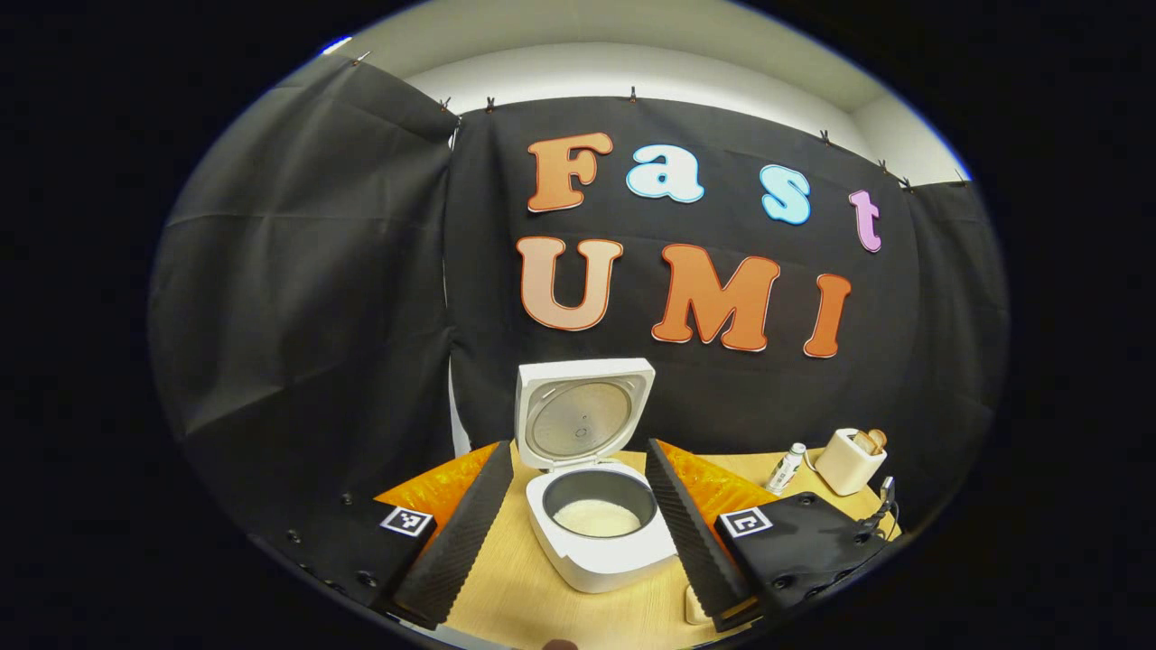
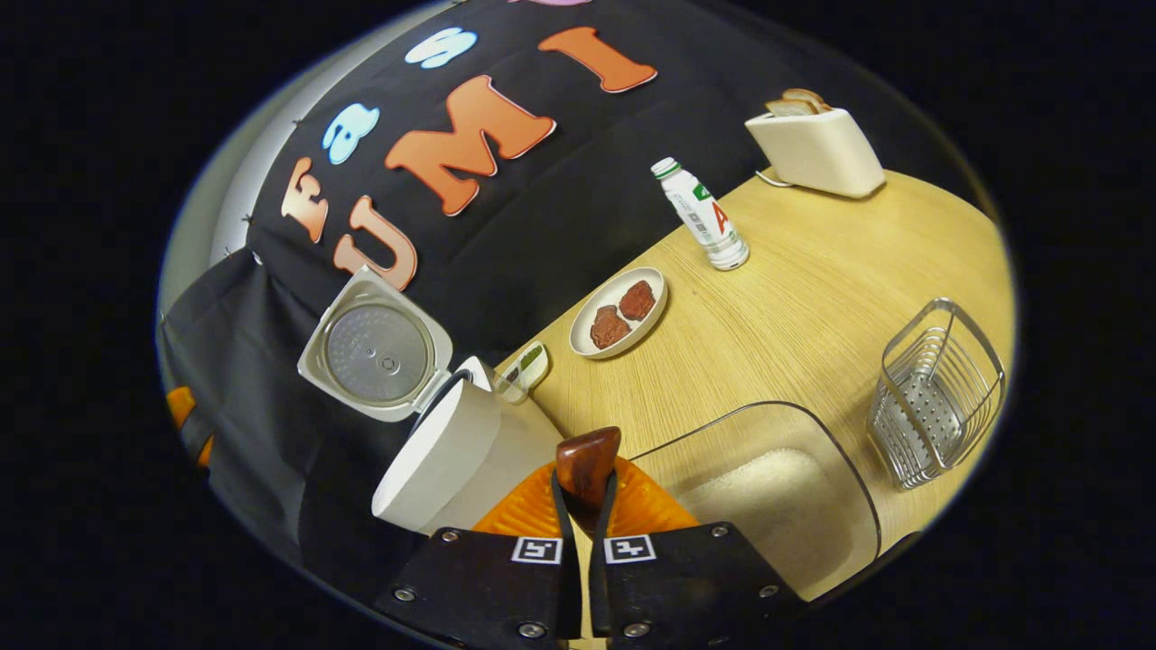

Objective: Close the left gripper, press the button to open the rice cooker; take a wooden spoon from the chopstick holder with the right hand, scoop a spoonful of rice and pour it into the rice cooker, then put the wooden spoon back into the chopstick holder.

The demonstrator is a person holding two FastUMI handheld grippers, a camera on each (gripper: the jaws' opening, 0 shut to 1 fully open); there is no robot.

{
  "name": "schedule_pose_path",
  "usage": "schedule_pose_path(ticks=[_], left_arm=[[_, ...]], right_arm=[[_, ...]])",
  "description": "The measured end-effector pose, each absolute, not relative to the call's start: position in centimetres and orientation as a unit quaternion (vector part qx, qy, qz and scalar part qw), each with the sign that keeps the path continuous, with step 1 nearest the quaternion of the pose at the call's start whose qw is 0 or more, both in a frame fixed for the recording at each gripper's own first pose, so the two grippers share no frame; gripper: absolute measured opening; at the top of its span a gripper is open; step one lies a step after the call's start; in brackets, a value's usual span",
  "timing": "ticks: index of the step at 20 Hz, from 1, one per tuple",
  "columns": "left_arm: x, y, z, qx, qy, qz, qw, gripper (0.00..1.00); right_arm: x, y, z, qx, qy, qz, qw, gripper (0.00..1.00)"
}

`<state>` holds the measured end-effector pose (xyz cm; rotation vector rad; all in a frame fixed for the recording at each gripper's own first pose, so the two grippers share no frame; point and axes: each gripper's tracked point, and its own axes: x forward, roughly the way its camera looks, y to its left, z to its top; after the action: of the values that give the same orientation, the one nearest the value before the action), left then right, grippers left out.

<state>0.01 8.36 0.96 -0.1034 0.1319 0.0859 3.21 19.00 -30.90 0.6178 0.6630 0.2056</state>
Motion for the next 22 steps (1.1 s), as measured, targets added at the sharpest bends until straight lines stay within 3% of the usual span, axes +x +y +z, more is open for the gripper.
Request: schedule_pose_path(ticks=[8,22], left_arm=[[0.0,8.1,1.0,-0.048,0.068,0.041,0.996,1.00],[1.0,7.2,1.9,-0.044,0.054,0.031,0.997,1.00]], right_arm=[[3.5,17.4,-31.3,0.385,0.323,0.077,0.861,0.02],[4.6,13.5,-26.5,0.480,0.284,0.038,0.829,0.03]])
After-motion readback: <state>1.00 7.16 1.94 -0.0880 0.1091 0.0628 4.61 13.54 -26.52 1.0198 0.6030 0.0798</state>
